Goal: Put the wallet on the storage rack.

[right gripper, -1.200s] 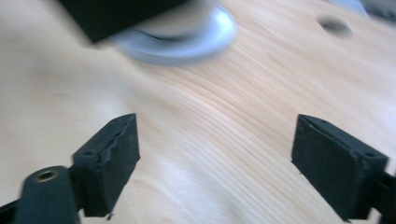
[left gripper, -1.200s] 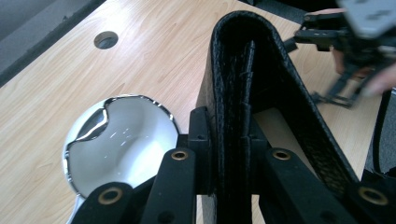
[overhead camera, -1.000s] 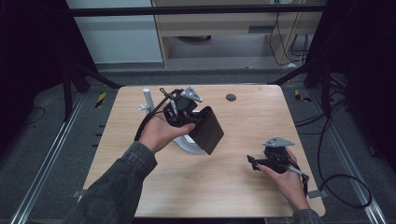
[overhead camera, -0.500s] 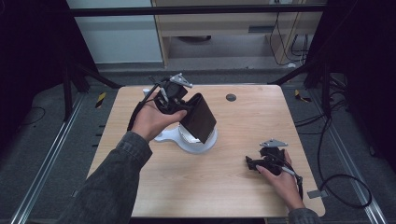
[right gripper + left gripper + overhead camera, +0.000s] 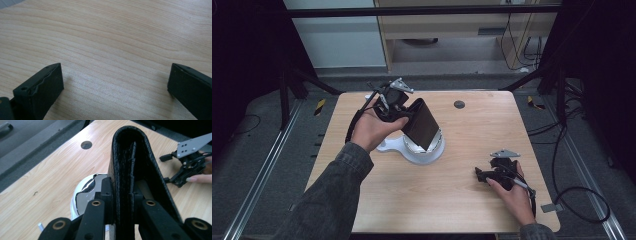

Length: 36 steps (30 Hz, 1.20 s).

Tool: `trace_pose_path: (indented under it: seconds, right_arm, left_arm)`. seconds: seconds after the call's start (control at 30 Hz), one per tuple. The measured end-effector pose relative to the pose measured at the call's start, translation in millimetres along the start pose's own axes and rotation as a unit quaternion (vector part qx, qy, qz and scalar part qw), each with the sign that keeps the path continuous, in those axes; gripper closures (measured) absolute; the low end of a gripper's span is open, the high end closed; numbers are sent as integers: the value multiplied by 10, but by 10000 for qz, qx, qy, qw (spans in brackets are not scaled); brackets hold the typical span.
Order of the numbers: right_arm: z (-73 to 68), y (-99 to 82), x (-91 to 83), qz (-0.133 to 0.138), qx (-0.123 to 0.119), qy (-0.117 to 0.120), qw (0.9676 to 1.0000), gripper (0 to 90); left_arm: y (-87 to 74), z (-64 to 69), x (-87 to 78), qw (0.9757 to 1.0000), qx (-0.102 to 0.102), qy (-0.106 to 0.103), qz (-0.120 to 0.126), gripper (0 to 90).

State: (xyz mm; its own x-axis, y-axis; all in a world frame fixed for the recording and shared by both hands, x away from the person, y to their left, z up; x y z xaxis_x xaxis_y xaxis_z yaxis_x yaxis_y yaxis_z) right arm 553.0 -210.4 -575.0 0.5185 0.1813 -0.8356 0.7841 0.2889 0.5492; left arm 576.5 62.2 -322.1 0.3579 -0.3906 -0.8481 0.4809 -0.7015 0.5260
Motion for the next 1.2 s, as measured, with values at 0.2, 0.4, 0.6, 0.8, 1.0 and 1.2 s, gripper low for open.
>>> trace_pose_path:
  seconds: [0.2,0.4,0.6,0.8,1.0,1.2]
  right_arm:
    - [-1,-2,-1,1,10,-8,10000,7]
    - [-5,-7,-4,1,44,-26,10000,7]
    - [-10,-9,-7,7,51,-13,10000,7]
    - [-7,-12,-7,5,26,-27,10000,7]
    - [-14,-16,-10,3,28,-18,10000,7]
    - [-14,-17,-11,-5,28,-21,10000,7]
  left_arm:
    - [-13,-76,57,9999,-29,126,-82,797]
    - [-2,-149,142,9999,-36,45,-84,797]
    - [22,-162,263,9997,16,169,-180,797]
    - [-20,-182,366,9995,-28,110,-288,796]
    - [-41,-185,508,9993,-58,55,-372,796]
    - [-31,-146,606,9988,-30,77,-487,795]
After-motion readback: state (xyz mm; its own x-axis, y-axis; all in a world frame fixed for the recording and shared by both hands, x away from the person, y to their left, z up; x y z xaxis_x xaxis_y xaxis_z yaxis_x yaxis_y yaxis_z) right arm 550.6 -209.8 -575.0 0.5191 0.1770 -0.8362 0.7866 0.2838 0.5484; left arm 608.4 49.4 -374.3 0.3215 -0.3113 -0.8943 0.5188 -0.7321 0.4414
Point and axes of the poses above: each handheld gripper's, and its own axes: x roughly forward along the jaws, y roughly out of its top, z roughly to its right, the point moved 9 cm from there along x, roughly forward along the jaws, and after that the axes turned 13 degrees about -z, right-handed, at the moved point
